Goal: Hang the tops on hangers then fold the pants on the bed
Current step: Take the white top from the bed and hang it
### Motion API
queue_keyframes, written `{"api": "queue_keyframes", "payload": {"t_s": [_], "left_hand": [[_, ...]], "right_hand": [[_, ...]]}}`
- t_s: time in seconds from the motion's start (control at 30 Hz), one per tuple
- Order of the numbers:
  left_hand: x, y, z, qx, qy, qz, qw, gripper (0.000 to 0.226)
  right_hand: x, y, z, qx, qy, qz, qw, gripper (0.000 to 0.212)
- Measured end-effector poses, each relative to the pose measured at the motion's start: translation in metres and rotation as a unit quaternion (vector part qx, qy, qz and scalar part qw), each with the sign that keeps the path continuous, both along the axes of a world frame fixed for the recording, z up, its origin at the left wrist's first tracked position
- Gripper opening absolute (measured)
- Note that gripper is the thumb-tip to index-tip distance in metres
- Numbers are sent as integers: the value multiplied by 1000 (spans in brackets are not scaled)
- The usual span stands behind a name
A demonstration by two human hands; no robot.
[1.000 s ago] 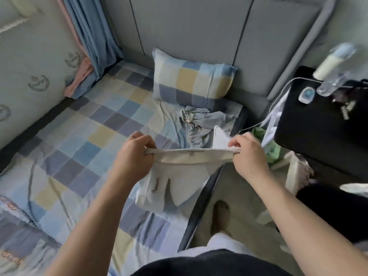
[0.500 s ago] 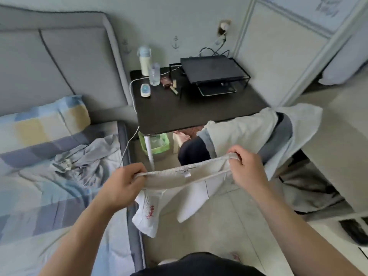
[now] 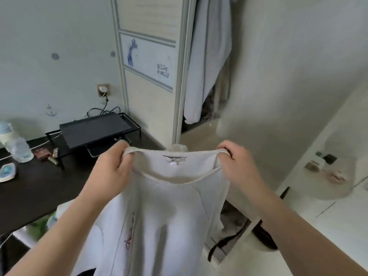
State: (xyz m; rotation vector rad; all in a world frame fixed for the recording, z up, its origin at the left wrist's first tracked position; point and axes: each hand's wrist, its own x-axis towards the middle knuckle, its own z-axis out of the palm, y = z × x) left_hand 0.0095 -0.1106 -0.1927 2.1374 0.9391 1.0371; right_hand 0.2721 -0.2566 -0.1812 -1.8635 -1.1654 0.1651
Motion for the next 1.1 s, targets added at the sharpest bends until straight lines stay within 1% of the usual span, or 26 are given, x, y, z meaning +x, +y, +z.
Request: {"api": "queue_keyframes", "payload": {"t_s": [0.13,0.33,0.47,0.6,0.7,0.8,0.83,0.87,0.93,0.97,1.1], "left_hand": [[92,19,65,41,-62,-5,997,27],[208,56,153,75,-123,-38,989,27],[282,87,218,107,-128,-91,982,28],[354,116,281,157,-100,-148,971,32],[403,135,331,198,-90,-187,958,34],[449,152,384,247,-90,-207,942,38],[463,156,401,258,-92,-212,938,38],[476,159,417,266,-93,-217,935,39],[502,165,445,275,-89,-225,930,40],[514,167,457,277,-84,-229,929,40],[554,171,496,277,-81,-244,926,42]], "right_hand": [[68,3,53,11,-26,-22,999,19],[148,24,139,71,-94,-79,990,23],[199,40,196,87,-146,-130,977,16],[237,57,259,94,-213,-185,955,19],[261,71,311,75,-242,-235,938,22],[280,83,365,23,-277,-283,918,26],[287,86,383,10,-278,-298,913,27],[293,88,399,7,-254,-308,917,27],[302,91,427,9,-175,-300,938,25],[306,91,440,-4,-150,-296,943,24],[320,86,490,-162,-136,-294,932,25]]}}
